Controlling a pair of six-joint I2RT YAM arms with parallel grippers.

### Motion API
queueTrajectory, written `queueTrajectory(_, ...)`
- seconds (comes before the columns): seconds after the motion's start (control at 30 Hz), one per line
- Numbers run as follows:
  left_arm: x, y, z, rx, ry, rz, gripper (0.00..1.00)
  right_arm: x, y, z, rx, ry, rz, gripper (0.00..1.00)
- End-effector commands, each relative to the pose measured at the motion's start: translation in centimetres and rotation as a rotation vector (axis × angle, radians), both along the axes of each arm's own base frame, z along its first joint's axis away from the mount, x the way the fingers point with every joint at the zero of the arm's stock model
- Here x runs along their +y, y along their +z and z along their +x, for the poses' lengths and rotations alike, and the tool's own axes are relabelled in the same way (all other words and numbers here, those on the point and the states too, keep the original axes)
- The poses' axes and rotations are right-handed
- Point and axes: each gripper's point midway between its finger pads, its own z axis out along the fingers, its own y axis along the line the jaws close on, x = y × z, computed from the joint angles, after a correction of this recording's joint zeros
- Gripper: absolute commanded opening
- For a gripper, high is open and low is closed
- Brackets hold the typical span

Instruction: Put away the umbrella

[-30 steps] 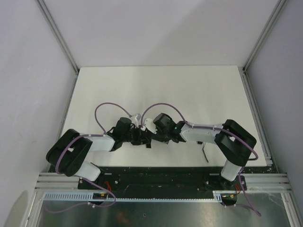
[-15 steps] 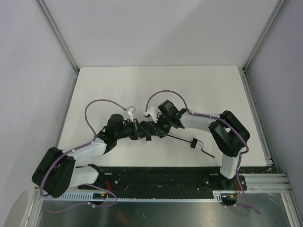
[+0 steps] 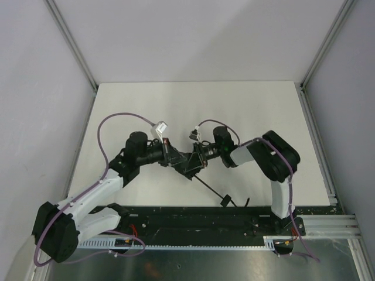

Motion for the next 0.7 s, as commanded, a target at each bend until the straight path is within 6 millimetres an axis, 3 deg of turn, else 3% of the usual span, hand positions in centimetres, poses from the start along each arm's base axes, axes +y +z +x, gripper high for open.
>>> queueTrajectory(0.0,-1.8,3.9,-2.2,-0.089,-0.135,-0.064,0.0,-1.3,5.1,1.1,0.209,0.005,0.19,0.0)
queueTrajectory(0.13,-1.3,3.9,-2.7,-0.111,-0.13,-0.023,0.0,-2.6,4.3,1.6,0.238,-0.006,0.176,0.0)
queueTrajectory(0.3,-0.7,3.4,-3.4,-0.135,-0.141,0.023,0.0,-4.0,4.8,2.2,0.242,-0.031,0.174,0.0)
queueTrajectory(0.47,0.1,2.3,-3.6,-0.146,-0.103,0.049,0.0,-4.5,5.3,2.8,0.252,-0.056,0.177,0.0)
queueTrajectory(0.67,0.5,0.7,-4.3,-0.132,-0.094,0.07,0.0,-4.8,4.3,3.3,0.3,-0.092,0.163,0.0)
